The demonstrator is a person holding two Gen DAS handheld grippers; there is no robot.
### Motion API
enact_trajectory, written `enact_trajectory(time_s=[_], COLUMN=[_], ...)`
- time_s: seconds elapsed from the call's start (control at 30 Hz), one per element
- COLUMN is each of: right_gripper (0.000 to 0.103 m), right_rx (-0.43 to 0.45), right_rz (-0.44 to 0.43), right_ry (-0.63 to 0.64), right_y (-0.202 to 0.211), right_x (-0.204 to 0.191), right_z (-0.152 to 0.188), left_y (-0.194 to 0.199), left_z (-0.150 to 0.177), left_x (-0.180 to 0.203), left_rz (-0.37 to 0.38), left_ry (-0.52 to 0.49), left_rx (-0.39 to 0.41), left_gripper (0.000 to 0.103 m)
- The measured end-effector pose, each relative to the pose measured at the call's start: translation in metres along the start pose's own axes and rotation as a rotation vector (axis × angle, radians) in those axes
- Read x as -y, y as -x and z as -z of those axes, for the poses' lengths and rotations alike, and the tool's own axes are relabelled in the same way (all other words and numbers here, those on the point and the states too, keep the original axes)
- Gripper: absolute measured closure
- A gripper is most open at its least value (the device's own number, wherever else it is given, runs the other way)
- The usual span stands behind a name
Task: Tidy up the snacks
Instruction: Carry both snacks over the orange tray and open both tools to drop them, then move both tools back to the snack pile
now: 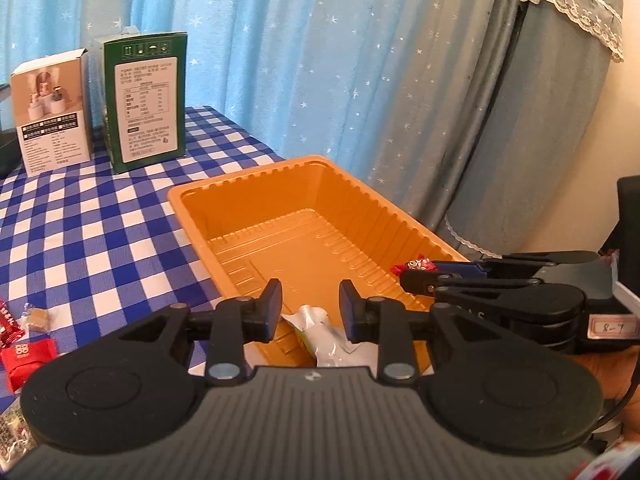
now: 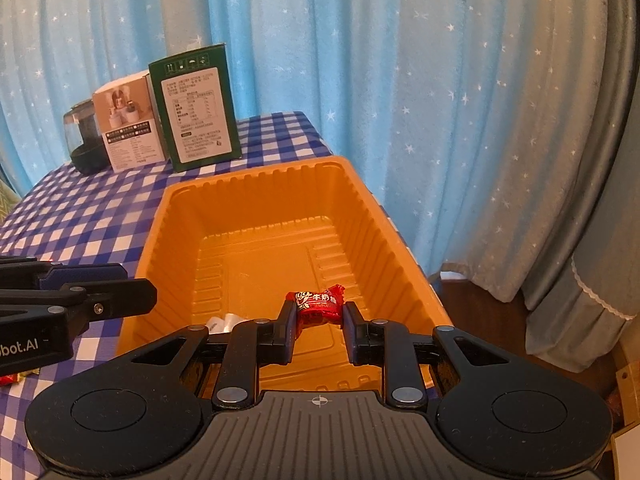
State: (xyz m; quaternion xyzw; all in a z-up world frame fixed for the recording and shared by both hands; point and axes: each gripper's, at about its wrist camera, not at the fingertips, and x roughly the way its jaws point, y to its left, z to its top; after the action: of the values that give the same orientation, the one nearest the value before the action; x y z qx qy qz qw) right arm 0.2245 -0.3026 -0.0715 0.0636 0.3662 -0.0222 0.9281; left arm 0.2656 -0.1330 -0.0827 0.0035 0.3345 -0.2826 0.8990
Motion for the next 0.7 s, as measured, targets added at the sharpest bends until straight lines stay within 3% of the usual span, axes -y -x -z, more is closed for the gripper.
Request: enact_trajectory(time_s=[0.27,0.33,0.4,0.7], right_gripper=[0.078,0.063,0.058,0.058], right_rx=[0.013,0.009,0.007,0.016], right_rz=[-0.024,-0.037,-0.04,-0.033], right_ry=[0.006,0.003,0.002,0.017], right_y=[0.001,0.001,0.0,0.001], right_x=[-0.008,-0.009,-0.01,-0.013], right_z=[-0.002,-0.002,-0.001,-0.002], left_y=[0.007,0.009,0.01,0.02], left_z=[0.001,0.001,0.001,0.0], left_x=[-0.005,-0.007,-0.008,-0.016], left_rz=[-0.021,-0.032,-0.042,-0.079], left_ry=[0.016,0.021,0.023,0.029], left_rx=[-0.001,-0.002,-0.001,0.01], left_gripper=[0.076,0.076,0.076,0.073])
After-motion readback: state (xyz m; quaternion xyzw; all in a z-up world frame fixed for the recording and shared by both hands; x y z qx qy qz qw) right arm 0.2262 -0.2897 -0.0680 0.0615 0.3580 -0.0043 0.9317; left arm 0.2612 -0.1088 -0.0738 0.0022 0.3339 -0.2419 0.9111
